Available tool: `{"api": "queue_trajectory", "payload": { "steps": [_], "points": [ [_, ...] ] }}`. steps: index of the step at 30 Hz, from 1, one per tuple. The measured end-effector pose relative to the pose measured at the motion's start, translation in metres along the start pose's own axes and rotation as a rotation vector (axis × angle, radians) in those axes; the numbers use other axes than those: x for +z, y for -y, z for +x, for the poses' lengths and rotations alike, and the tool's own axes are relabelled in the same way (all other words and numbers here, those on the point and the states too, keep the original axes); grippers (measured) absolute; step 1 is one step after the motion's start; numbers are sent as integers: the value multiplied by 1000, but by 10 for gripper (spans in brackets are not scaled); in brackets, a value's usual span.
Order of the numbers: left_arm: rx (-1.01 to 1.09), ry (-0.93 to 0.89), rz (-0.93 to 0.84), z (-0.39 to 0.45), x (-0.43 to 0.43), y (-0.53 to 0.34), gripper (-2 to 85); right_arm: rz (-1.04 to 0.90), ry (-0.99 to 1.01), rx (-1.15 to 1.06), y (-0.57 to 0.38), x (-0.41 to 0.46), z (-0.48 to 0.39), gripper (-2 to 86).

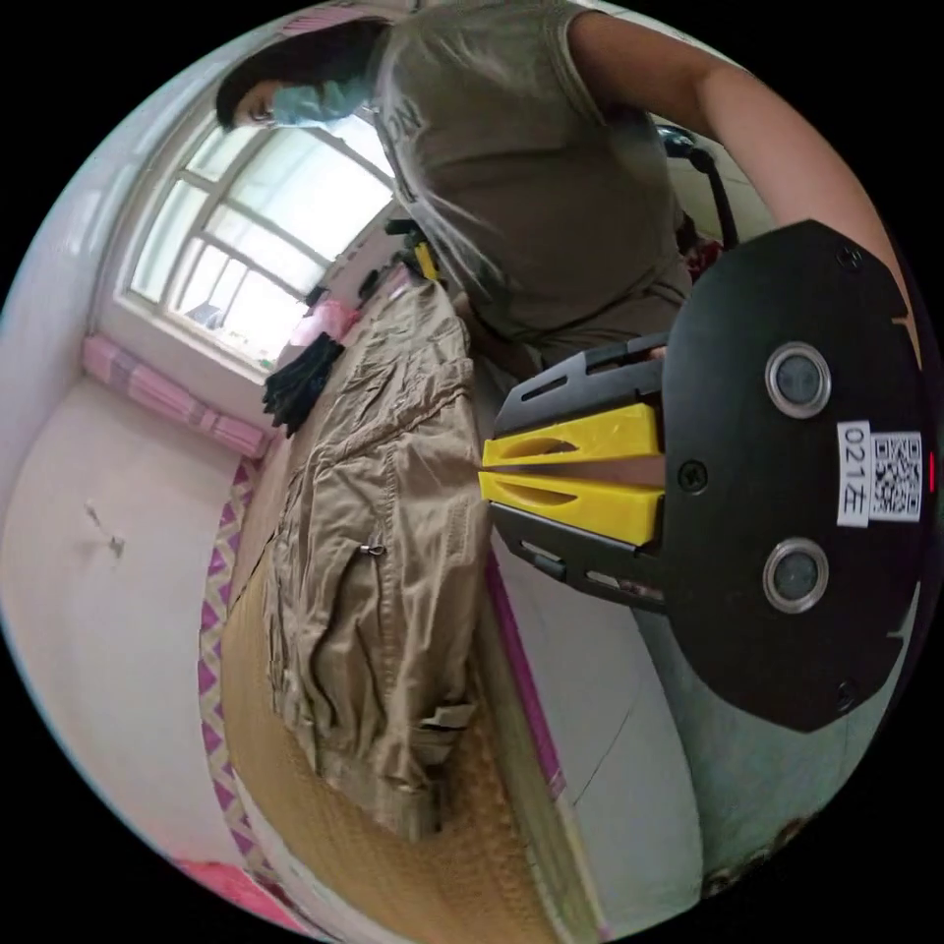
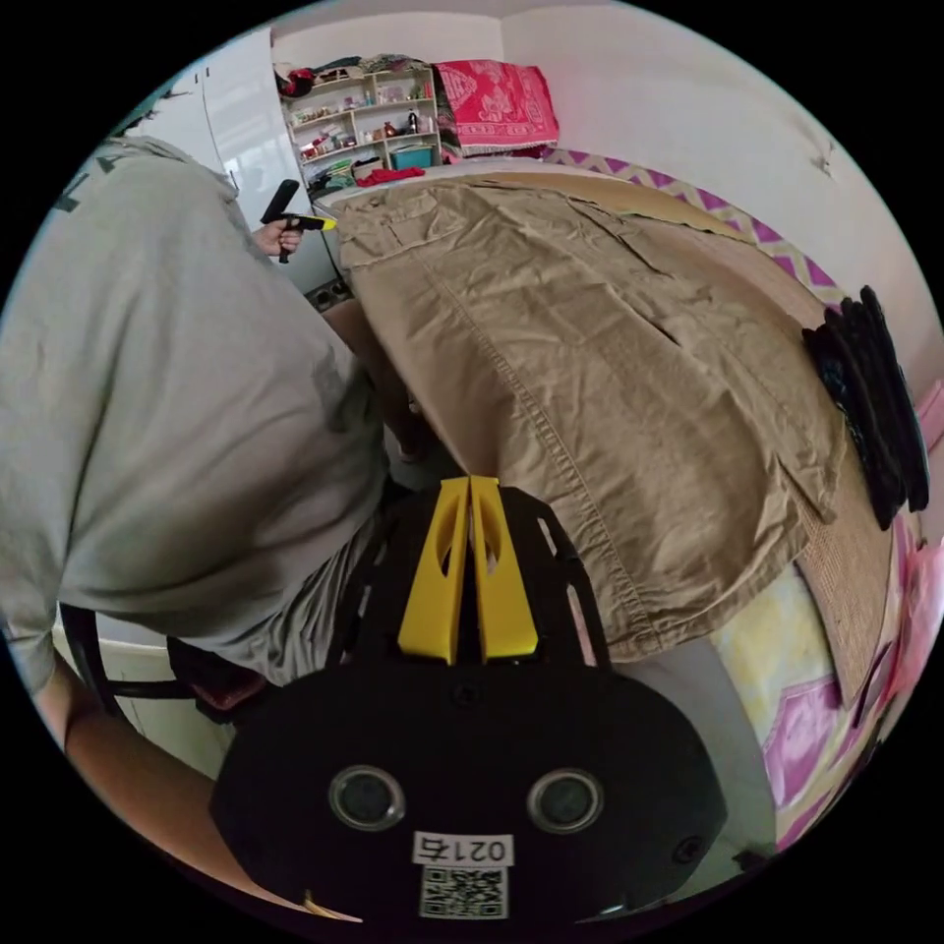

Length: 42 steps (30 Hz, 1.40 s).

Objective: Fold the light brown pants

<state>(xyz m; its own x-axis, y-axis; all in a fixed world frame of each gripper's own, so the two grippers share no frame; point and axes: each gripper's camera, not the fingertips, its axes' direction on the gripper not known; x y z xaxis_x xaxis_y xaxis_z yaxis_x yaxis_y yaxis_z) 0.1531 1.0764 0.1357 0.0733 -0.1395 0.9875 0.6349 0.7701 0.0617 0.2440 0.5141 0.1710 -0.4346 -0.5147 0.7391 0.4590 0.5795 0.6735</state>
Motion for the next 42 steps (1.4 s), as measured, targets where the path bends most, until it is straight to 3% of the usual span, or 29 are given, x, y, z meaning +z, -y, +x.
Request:
{"api": "queue_trajectory", "payload": {
  "steps": [6,9,12,15,18,22,26,30,32,34,40,42],
  "points": [
    [34,-9,71,10,-42,-9,-9,47,-15,108,0,-3,5,1],
    [91,-124,229,26,-90,-9,-9,46,55,125,-1,-26,9,45],
    [131,-45,371,53,-133,6,-10,280,69,188,-10,-86,29,70],
    [127,199,264,70,-113,66,-10,332,-136,243,9,-106,53,28],
    [134,240,186,63,-56,143,-10,57,-327,291,57,-69,89,-3],
    [-73,261,2,4,47,236,-9,-103,-231,350,90,-25,131,-9],
    [-252,371,-224,-64,122,252,-9,-83,-271,385,103,-22,136,-10],
    [-445,158,-132,-125,118,241,-9,-68,-214,427,106,-24,140,-9],
    [-487,102,-100,-141,118,238,-9,-82,-338,458,113,-21,142,-9],
    [-512,48,-81,-151,117,234,-9,-96,-339,439,122,-18,143,-8],
    [-504,-55,90,-130,83,200,-9,27,-223,404,124,-45,120,-8],
    [-430,-106,132,-107,69,194,-9,-27,-161,354,121,-42,110,-8]
  ]
}}
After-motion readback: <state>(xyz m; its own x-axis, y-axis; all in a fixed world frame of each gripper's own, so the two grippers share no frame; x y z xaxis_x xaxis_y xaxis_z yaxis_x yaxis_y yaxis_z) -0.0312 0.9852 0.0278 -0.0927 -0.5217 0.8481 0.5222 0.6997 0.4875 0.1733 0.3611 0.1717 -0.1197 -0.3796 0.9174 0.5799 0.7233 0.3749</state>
